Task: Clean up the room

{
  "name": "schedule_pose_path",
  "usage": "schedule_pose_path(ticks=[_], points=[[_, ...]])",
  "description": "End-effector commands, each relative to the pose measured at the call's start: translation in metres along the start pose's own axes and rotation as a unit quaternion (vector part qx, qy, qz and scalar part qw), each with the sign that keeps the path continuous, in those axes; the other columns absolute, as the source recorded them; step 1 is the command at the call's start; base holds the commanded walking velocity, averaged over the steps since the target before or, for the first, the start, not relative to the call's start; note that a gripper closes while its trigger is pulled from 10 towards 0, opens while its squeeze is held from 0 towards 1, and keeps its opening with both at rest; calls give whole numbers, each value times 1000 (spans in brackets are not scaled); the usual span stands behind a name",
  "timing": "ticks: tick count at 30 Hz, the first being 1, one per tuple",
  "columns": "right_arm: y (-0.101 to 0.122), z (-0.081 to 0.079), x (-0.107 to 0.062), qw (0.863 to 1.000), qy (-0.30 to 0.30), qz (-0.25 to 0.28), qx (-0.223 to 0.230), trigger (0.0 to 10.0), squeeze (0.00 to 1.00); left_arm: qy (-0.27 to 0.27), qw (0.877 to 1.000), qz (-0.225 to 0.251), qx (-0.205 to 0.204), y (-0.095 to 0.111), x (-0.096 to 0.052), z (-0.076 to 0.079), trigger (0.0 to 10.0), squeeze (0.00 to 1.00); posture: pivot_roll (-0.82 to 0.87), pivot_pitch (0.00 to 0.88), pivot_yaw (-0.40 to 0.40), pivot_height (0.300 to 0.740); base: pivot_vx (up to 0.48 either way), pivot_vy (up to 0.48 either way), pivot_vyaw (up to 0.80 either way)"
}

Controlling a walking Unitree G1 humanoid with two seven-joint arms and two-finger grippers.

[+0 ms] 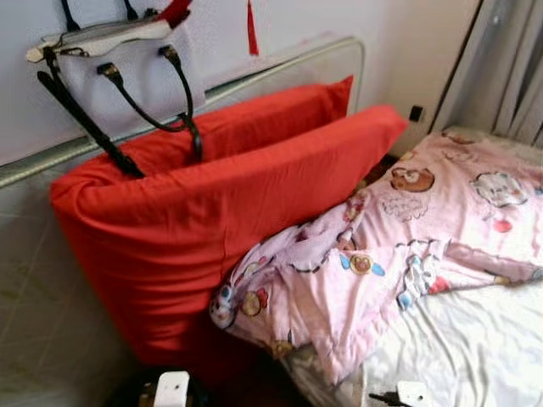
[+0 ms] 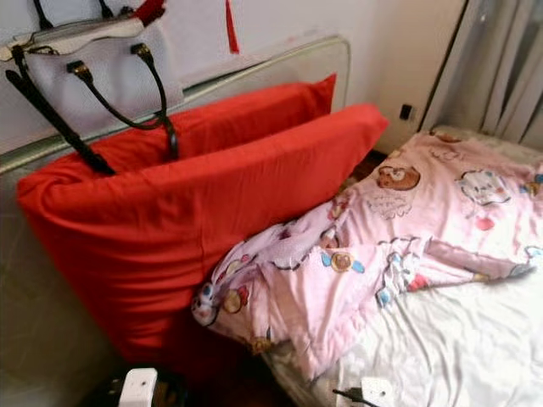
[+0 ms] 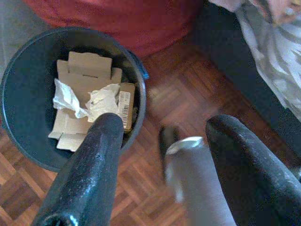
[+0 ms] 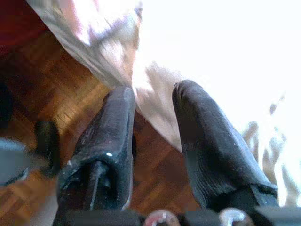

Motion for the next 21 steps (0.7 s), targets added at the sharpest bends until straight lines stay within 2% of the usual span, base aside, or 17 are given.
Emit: schedule_pose_path(ticks=[1, 5, 9, 13, 20, 21], points=[[7, -8, 2, 1000, 11, 11, -2, 10000, 0, 7, 1000, -9, 4, -5, -1, -7, 10000, 0, -27, 0, -1, 740, 345, 0, 0], [8, -9, 2, 1000, 17, 15, -11, 10000, 0, 7, 1000, -8, 2, -4, -1, -7, 10000, 0, -31, 0, -1, 740, 337, 0, 0], [9, -9, 1, 1000, 18, 20, -8, 10000, 0, 3, 1000, 6, -5, 4, 0, -6, 10000, 0, -31, 0, -1, 740, 0, 0, 314], [11, -10, 1, 999, 22, 25, -9, 10000, 0, 0, 999, 33, -11, 21, 2, -2, 10000, 0, -37, 0, -1, 740, 0, 0, 722], [16, -12, 0, 999, 29, 45, 6, 10000, 0, -20, 994, 109, -20, 69, 5, 8, 10000, 0, -38, 0, 2, 740, 0, 0, 0], [16, -12, 0, 999, 29, 45, 6, 10000, 0, -20, 994, 109, -20, 69, 5, 8, 10000, 0, -38, 0, 2, 740, 0, 0, 0]])
Point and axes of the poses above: a point about 5 cm out from each wrist's last joint towards the gripper, its own x axis pointing out of the wrist towards the gripper, its own y axis along the axis of the wrist's last joint, z = x × y, the point moved 6 cm from there along x, pointing out of the wrist towards the gripper
